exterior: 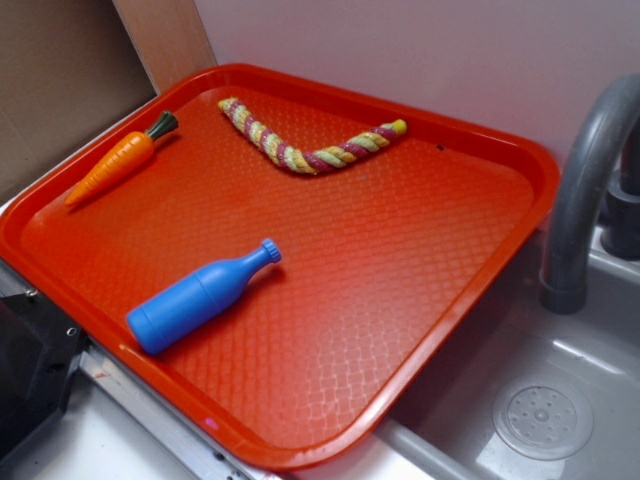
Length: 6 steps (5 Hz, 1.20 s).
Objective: Grab the blue bottle.
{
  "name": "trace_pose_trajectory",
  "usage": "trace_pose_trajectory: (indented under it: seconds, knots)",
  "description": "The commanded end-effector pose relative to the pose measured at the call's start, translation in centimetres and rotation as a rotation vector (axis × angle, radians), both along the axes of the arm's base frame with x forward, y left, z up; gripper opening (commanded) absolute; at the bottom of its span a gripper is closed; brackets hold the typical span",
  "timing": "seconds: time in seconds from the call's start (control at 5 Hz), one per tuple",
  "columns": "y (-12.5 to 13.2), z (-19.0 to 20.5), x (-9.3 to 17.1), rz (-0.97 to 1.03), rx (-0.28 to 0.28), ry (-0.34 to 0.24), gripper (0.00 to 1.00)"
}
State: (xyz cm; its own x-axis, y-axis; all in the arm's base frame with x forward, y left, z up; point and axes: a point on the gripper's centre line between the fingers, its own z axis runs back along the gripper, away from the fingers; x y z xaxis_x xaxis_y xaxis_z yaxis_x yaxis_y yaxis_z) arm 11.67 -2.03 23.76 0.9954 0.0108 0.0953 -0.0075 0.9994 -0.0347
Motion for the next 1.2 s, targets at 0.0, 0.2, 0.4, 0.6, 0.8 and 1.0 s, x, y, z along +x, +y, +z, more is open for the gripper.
trace_pose_trajectory:
  seconds: [0.0, 0.2, 0.4, 0.6, 0.8, 1.0]
  knots:
    - [0.0, 0.0, 0.0, 0.000, 0.000, 0.000, 1.00]
    - [-1.2, -1.6, -0.3, 0.021, 0.050, -0.159, 1.00]
    - [-2.5, -3.7, -0.1, 0.008, 0.061, -0.212, 1.00]
    - [-3.8, -6.3, 0.2, -0.035, 0.066, -0.252, 1.00]
    - [-5.1, -10.0, 0.8, -0.148, -0.013, -0.258, 1.00]
    - [-5.9, -12.8, 1.4, -0.209, -0.132, -0.249, 1.00]
